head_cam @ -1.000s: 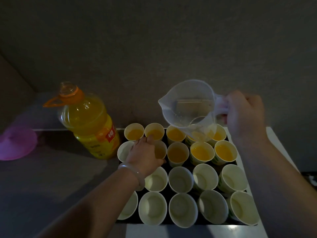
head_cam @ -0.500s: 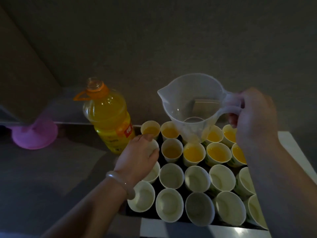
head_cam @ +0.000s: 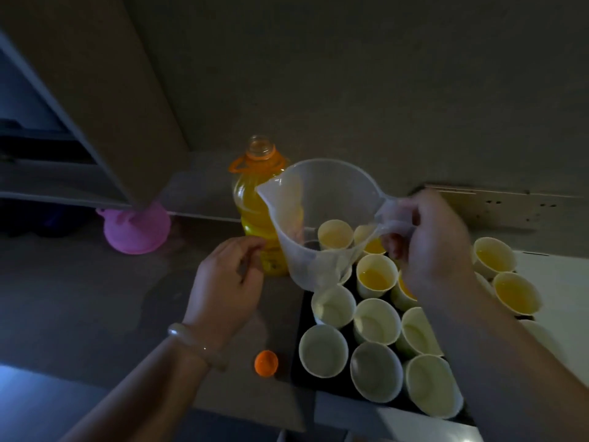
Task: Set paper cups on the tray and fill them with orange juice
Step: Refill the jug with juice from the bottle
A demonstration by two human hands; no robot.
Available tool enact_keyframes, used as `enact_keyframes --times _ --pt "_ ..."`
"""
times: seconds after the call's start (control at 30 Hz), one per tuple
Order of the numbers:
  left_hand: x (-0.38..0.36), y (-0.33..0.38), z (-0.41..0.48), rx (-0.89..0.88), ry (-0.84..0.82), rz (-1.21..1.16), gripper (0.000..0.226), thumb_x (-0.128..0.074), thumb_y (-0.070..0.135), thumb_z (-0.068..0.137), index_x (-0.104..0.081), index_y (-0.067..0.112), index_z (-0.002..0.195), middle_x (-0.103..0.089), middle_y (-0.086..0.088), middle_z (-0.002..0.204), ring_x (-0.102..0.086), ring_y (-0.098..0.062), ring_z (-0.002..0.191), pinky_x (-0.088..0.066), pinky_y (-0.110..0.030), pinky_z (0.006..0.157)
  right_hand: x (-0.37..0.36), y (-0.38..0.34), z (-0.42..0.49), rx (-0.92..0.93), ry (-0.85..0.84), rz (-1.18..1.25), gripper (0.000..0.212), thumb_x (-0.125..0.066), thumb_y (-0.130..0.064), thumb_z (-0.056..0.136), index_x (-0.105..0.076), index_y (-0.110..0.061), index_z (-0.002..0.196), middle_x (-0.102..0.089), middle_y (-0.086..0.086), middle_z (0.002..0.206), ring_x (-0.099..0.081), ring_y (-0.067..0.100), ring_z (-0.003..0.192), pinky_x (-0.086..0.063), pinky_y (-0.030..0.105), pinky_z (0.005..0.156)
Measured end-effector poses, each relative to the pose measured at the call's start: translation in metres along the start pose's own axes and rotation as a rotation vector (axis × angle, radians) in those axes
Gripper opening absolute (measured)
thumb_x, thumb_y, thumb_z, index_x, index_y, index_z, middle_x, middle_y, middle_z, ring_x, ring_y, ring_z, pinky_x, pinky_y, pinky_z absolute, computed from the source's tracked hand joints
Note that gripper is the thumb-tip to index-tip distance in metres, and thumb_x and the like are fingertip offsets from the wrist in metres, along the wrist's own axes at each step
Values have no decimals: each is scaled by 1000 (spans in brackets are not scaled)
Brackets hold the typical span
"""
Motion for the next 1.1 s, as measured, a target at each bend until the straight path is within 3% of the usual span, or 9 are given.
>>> enact_keyframes --times 0.13,0.23,0.33,0.43,0.57,0.7,0.83,0.93,1.1 --pt "15 -6 -11 31 -4 -57 18 -52 8 91 -65 16 102 -59 16 92 -57 3 86 -41 -7 74 -30 18 -12 -32 -40 -24 63 -39 -17 94 -53 -16 32 -41 -1 40 -37 15 43 -30 34 52" --pt "26 -13 -18 80 -18 -79 18 -52 9 92 -62 23 96 -59 16 92 -58 -3 86 -46 -17 73 -49 32 -17 -26 -116 -29 55 -40 -24 87 -52 -16 34 -41 0 41 -37 17 44 -31 36 53" --pt "35 -23 -20 135 -39 -84 22 -50 3 90 -58 22 83 -57 13 83 -57 -4 78 -43 -12 63 -63 47 -21 -67 -158 -36 47 -42 -28 81 -53 -18 37 -44 2 44 -40 17 46 -34 34 52" --pt "40 -35 -20 175 -77 -87 24 -49 -1 89 -58 19 81 -58 12 81 -56 -2 78 -42 -8 63 -73 63 -27 -178 -84 -18 44 -45 -21 92 -57 -14 50 -51 2 46 -47 17 48 -39 33 55" --pt "40 -56 -22 288 -132 -122 23 -48 4 92 -58 18 77 -61 3 83 -59 -7 77 -45 -12 63 -81 80 -39 -255 -115 -98 41 -40 -18 95 -58 -5 61 -57 5 50 -55 13 50 -43 30 58" --pt "36 -72 -26 377 -184 -163 19 -48 9 95 -61 19 85 -63 3 88 -60 -5 82 -44 -15 67 -84 91 -47 -294 -113 -210 44 -39 -21 97 -65 -7 64 -66 7 62 -61 17 66 -46 33 68" --pt "31 -84 -29 445 -254 -218 22 -47 10 96 -62 25 91 -64 2 95 -60 -4 87 -41 -12 69 -86 97 -51 -333 -43 -290 33 -43 -22 99 -68 -14 78 -69 9 87 -62 21 86 -46 30 73" --pt "27 -87 -28 481 -293 -245 26 -47 12 97 -60 33 92 -63 7 98 -59 -1 89 -39 -11 69 -87 103 -54 -361 -74 -369 29 -45 -24 99 -68 -11 86 -67 12 98 -60 17 86 -44 25 69" --pt "24 -94 -27 492 -348 -298 20 -49 15 98 -61 32 97 -65 6 99 -62 0 89 -43 -13 72 -88 108 -58 -428 -97 -425 29 -43 -27 100 -63 -16 82 -62 7 95 -54 11 80 -38 23 63"
Point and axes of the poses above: each hand's wrist, its own z-axis towards the middle knuckle, its own x-axis out of the back of the hand, y = z × x, the point moved 1 cm from there along z, towards the middle knuckle
